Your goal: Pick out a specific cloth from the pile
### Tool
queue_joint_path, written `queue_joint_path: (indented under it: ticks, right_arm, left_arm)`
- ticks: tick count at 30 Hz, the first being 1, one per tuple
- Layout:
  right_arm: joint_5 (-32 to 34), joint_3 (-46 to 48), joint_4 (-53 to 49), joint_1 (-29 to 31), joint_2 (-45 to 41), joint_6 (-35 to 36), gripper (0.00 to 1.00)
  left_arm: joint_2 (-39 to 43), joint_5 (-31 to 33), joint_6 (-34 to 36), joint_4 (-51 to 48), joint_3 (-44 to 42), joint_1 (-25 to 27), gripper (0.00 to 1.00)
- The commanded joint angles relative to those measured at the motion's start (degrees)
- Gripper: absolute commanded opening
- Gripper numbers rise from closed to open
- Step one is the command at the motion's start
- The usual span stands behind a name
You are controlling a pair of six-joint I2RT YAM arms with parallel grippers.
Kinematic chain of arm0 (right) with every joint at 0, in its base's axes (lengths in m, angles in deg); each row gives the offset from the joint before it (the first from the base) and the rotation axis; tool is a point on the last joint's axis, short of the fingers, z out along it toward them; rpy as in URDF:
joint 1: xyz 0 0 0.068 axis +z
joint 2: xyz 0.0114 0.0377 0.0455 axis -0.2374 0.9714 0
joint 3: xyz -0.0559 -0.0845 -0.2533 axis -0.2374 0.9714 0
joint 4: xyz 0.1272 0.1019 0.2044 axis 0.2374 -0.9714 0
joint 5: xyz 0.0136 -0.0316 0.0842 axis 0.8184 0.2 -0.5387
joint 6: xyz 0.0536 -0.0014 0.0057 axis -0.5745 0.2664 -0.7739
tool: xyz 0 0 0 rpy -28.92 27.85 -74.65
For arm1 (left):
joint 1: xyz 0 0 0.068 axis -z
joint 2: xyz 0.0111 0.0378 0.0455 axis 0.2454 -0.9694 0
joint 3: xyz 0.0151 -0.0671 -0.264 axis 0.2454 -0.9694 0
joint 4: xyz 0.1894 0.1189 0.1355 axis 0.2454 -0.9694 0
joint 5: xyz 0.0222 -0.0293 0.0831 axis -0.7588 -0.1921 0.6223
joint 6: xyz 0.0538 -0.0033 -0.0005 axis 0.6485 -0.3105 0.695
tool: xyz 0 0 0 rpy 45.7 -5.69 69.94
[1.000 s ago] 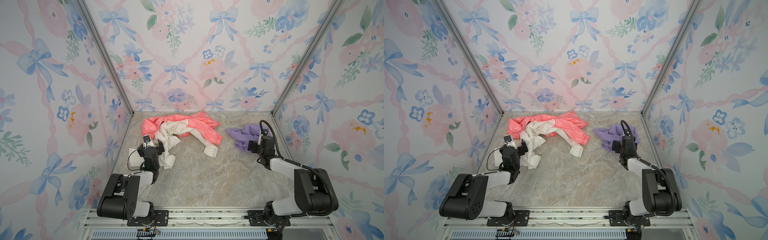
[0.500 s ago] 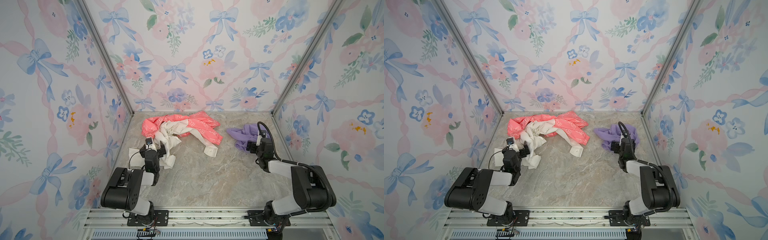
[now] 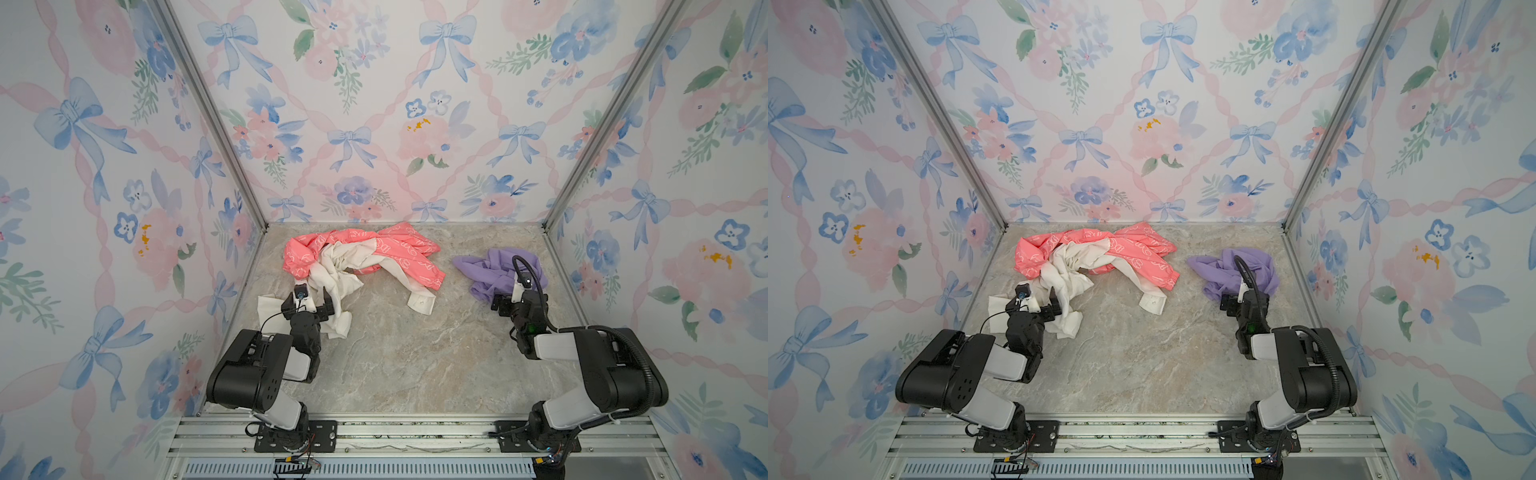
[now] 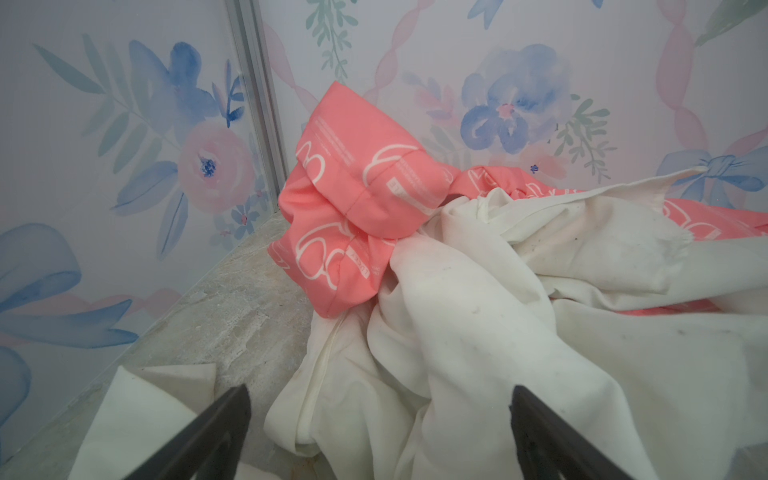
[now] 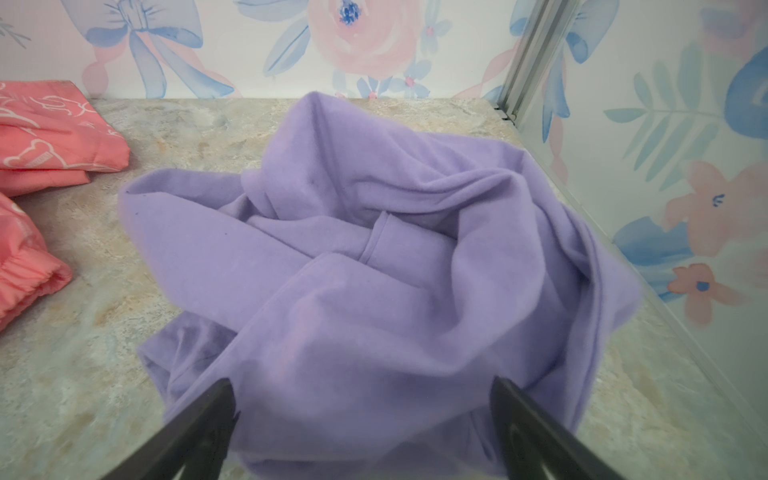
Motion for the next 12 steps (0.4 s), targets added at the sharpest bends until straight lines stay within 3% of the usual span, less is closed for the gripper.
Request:
queue_joint_path:
  ticks: [1,12]
  right_arm:
    - [0.0,-0.1,2.7,0.3,0.0,0.6,0.97]
    - [-0.1,-0.1,2.7,0.3,0.1,0.6,0.97]
  left_arm:
    - [-0.2,0.5,1.1,1.6,0.2,0.2,0.98]
    - [-0.2,-0.8,1.1,1.5,0.3,-0.2,0.98]
